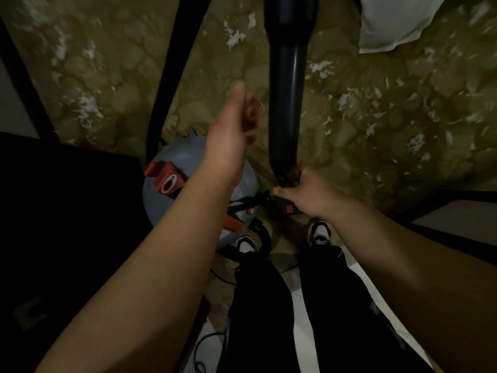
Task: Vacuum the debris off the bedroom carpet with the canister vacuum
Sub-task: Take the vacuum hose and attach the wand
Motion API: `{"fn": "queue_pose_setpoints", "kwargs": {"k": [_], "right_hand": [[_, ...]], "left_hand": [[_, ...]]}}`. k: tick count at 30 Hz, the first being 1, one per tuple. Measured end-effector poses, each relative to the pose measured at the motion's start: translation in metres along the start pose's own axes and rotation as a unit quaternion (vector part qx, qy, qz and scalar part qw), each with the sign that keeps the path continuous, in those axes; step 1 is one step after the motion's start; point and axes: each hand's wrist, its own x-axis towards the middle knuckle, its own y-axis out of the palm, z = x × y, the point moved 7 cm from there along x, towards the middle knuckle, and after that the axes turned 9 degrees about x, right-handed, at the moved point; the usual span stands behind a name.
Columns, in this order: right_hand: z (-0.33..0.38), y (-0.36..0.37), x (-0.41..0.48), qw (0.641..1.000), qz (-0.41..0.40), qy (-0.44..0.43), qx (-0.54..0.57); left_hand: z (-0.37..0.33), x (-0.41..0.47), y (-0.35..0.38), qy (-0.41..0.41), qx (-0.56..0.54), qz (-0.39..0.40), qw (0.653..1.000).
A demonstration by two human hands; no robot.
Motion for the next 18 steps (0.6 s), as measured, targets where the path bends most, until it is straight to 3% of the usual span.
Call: {"fn": "queue_pose_setpoints", "kwargs": {"k": [2, 5, 8, 10, 13, 16, 18], "right_hand": [[0.0, 0.002, -0.013, 0.999, 0.032, 0.017, -0.033], [0.016, -0.023, -0.047, 0.999, 0.028, 0.033, -0.026], [0.047, -0.083, -0.093, 0.996, -0.085, 0.026, 0.007], [0.06, -0.116, -0.128, 0.98, -0.157, 0.036, 0.117], [0.047, -0.104, -0.166, 0.93, -0.157, 0.144, 0.301], [0.009, -0.046, -0.185, 0.87, -0.077, 0.276, 0.401], [0.005, -0.009, -0.186, 0.807, -0.022, 0.289, 0.515]], "left_hand": [[-0.044, -0.019, 0.024, 0.037, 0.004, 0.064, 0.997], [-0.07, -0.041, 0.045, 0.05, 0.057, 0.086, 0.993], [-0.07, -0.056, 0.043, 0.011, 0.063, 0.075, 0.995], [-0.068, -0.071, 0.038, -0.024, 0.06, 0.04, 0.997], [-0.064, -0.104, 0.039, -0.088, 0.014, -0.018, 0.996], [-0.068, -0.133, 0.049, -0.117, -0.095, -0.036, 0.988], [-0.077, -0.147, 0.057, -0.118, -0.143, -0.032, 0.982]]}}
